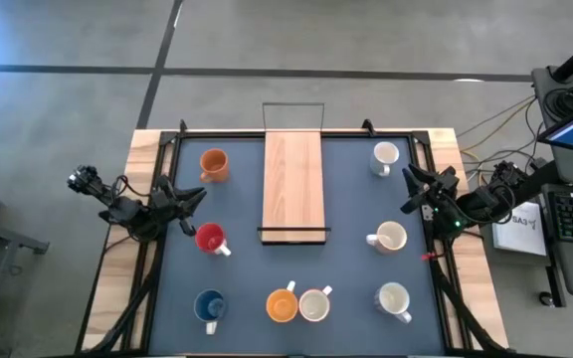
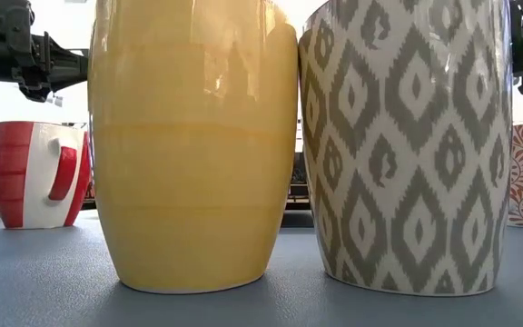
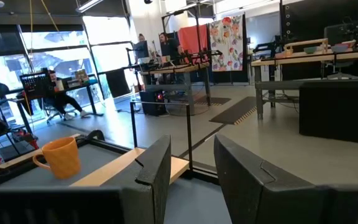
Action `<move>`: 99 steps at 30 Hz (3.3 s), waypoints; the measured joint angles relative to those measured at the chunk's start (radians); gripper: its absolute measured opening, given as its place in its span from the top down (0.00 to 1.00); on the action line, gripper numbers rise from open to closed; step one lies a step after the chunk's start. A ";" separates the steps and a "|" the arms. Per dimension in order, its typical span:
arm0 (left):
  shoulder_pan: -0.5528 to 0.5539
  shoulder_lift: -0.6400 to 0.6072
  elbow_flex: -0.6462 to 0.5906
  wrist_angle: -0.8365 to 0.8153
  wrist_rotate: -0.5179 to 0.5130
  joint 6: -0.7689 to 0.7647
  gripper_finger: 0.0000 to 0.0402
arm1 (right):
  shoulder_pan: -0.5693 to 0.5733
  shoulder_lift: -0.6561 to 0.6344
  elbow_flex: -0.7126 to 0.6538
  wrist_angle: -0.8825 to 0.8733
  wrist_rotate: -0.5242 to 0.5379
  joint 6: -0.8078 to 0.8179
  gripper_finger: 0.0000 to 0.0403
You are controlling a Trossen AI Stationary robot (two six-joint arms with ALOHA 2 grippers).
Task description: Place coffee mugs
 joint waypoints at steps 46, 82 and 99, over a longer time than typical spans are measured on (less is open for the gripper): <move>0.000 0.000 0.000 0.000 0.000 0.000 0.89 | 0.000 0.000 0.000 0.000 -0.046 0.053 0.72; 0.015 0.000 0.000 0.176 0.066 0.120 0.89 | -0.001 0.045 0.038 -0.006 -0.255 0.237 0.72; 0.053 0.000 0.039 0.235 0.130 0.117 0.89 | -0.169 0.354 0.283 -0.032 -0.175 0.159 0.72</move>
